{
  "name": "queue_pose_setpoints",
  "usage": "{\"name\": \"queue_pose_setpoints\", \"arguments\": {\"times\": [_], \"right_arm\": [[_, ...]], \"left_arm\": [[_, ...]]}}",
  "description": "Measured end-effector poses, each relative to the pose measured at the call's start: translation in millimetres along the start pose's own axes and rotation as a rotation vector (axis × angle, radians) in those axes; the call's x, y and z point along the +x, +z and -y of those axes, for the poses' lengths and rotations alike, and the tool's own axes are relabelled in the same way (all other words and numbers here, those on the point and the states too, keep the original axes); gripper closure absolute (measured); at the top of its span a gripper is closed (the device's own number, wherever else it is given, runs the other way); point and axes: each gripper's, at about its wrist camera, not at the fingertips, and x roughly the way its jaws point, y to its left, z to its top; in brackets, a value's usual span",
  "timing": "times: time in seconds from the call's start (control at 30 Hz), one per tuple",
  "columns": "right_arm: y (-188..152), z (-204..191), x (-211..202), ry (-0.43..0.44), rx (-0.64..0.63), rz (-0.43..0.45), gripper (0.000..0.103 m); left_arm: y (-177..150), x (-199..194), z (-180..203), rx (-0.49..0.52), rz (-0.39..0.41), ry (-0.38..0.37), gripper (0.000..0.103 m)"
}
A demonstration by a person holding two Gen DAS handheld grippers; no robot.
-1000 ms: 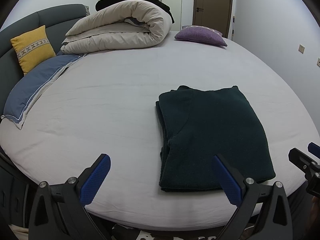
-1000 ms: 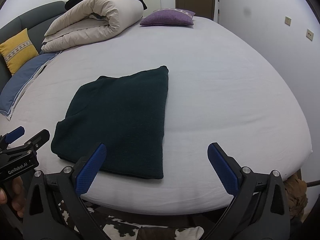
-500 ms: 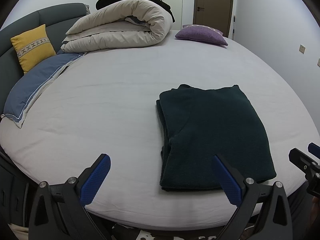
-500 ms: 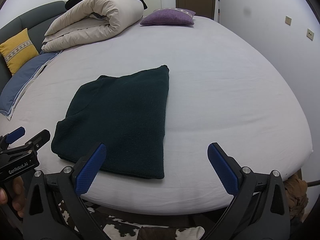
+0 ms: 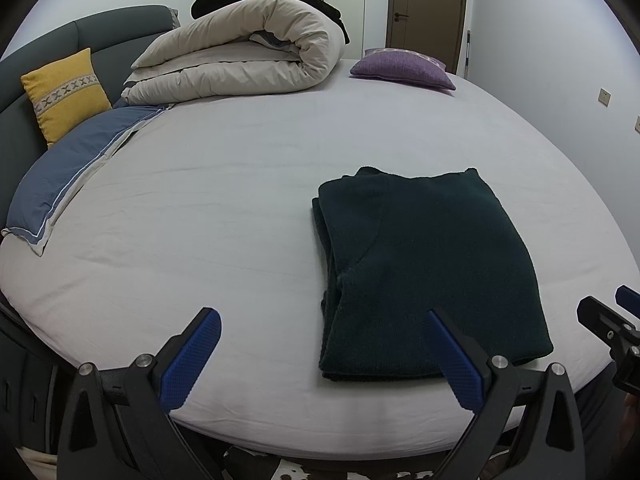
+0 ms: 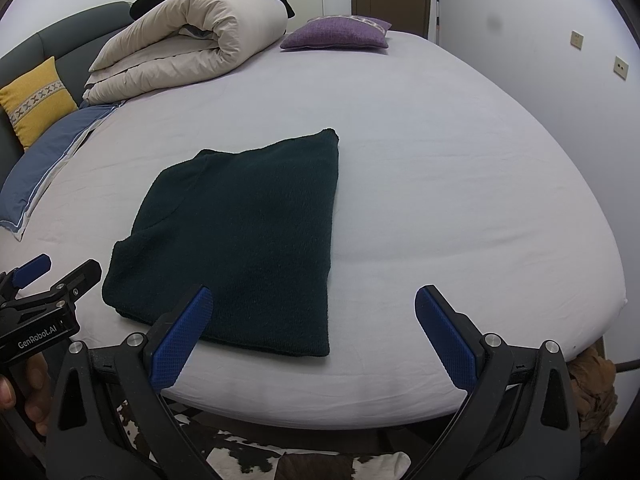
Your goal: Fold small clothes
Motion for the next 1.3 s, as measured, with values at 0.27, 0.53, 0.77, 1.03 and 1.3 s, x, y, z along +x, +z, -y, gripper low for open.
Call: {"name": "queue_pose_setpoints", "arguments": {"times": [0.27, 0.53, 0.77, 1.03, 1.3], "right_arm": [[-0.5, -0.2, 0.3, 0.001, -0.002, 0.000, 0.000], [-1.0, -0.9, -0.2, 0.002, -0.001, -0.001, 0.000], [-3.0, -0.7, 1.6, 0.004, -0.004, -0.003, 0.000], [-5.7, -0.7, 2.9, 0.009, -0.008, -0.005, 0.000], [-6.8, -0.2, 4.1, 0.010, -0.009, -0.008, 0.000]], "left_arm": [[0.2, 0.1, 0.3, -0.001, 0.000, -0.001, 0.000], [-1.3, -0.4, 0.7, 0.000, -0.001, 0.000, 0.000], [-2.1, -0.3, 0.9, -0.001, -0.002, -0.001, 0.000], [-4.0, 1.0, 0.8, 0.001, -0.005, -0.007, 0.000], [-5.9, 1.6, -1.2, 0.001, -0.008, -0.008, 0.000]]}}
